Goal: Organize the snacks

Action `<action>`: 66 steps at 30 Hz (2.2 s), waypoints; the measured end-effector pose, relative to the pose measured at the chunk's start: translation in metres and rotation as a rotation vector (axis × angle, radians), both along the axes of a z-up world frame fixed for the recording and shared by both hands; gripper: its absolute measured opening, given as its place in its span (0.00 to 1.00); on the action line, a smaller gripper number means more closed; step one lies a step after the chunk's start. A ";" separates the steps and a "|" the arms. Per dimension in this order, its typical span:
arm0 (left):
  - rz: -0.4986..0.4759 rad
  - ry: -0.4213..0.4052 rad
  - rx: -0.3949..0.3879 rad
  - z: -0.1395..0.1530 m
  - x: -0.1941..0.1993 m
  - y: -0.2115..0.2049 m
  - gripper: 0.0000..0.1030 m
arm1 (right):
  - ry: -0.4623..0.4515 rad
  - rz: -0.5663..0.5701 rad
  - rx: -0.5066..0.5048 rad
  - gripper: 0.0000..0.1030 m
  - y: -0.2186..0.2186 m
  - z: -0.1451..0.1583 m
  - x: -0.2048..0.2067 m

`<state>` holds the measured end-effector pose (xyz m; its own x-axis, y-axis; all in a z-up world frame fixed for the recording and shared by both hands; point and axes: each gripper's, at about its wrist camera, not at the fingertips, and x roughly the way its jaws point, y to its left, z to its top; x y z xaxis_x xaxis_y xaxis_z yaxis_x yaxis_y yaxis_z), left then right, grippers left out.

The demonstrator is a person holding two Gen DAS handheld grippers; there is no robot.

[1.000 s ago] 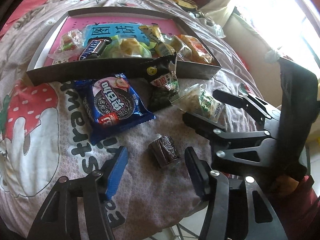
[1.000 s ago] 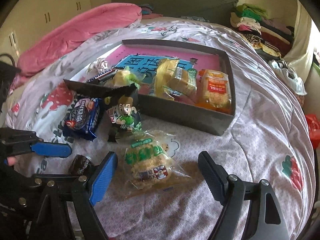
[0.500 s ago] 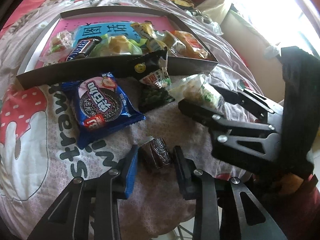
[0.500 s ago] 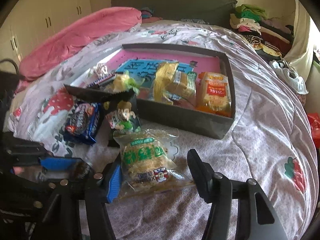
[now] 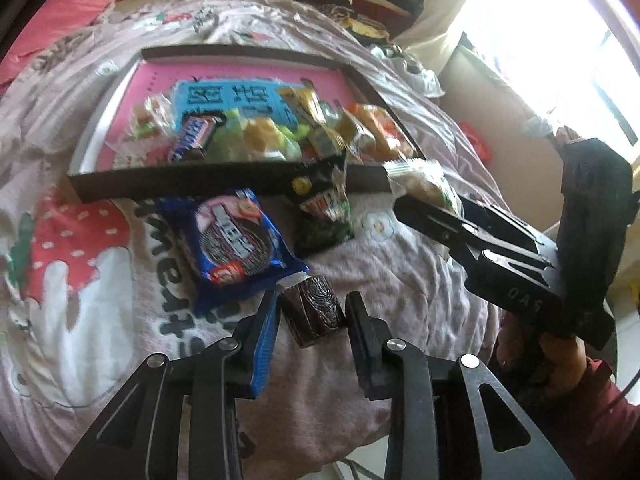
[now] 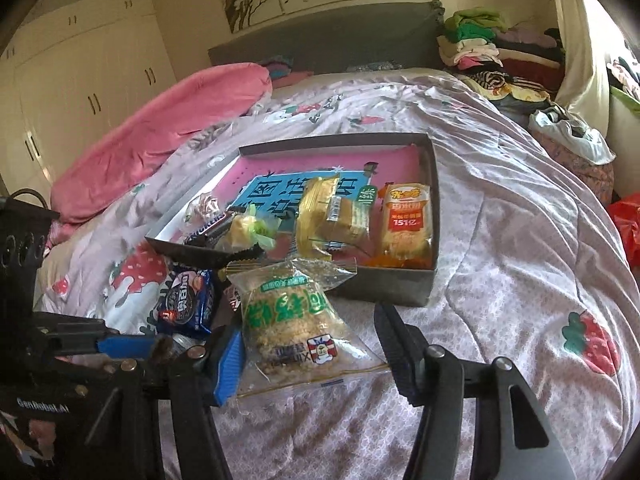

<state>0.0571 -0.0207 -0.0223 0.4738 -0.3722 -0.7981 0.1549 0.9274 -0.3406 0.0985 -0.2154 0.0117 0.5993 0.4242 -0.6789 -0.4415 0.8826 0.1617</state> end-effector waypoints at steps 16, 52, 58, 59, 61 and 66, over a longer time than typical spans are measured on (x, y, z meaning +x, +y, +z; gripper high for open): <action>0.139 -0.060 -0.009 0.020 0.008 0.053 0.34 | -0.026 -0.038 0.043 0.59 -0.010 0.007 0.001; 0.303 -0.138 0.022 0.026 0.054 0.096 0.34 | -0.061 -0.087 0.084 0.59 -0.014 0.014 0.011; 0.321 -0.144 0.028 0.025 0.066 0.099 0.34 | -0.062 -0.099 0.084 0.59 -0.014 0.012 0.014; 0.320 -0.145 0.028 0.025 0.066 0.099 0.33 | -0.061 -0.101 0.083 0.59 -0.014 0.012 0.014; 0.316 -0.146 0.030 0.024 0.068 0.098 0.34 | -0.057 -0.109 0.082 0.59 -0.014 0.010 0.017; 0.315 -0.142 0.035 0.022 0.071 0.096 0.34 | -0.062 -0.118 0.081 0.59 -0.014 0.010 0.021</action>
<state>0.1281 0.0749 -0.0005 0.6685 -0.1637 -0.7255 -0.0972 0.9479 -0.3035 0.1193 -0.2294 0.0213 0.6878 0.4001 -0.6057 -0.3469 0.9141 0.2099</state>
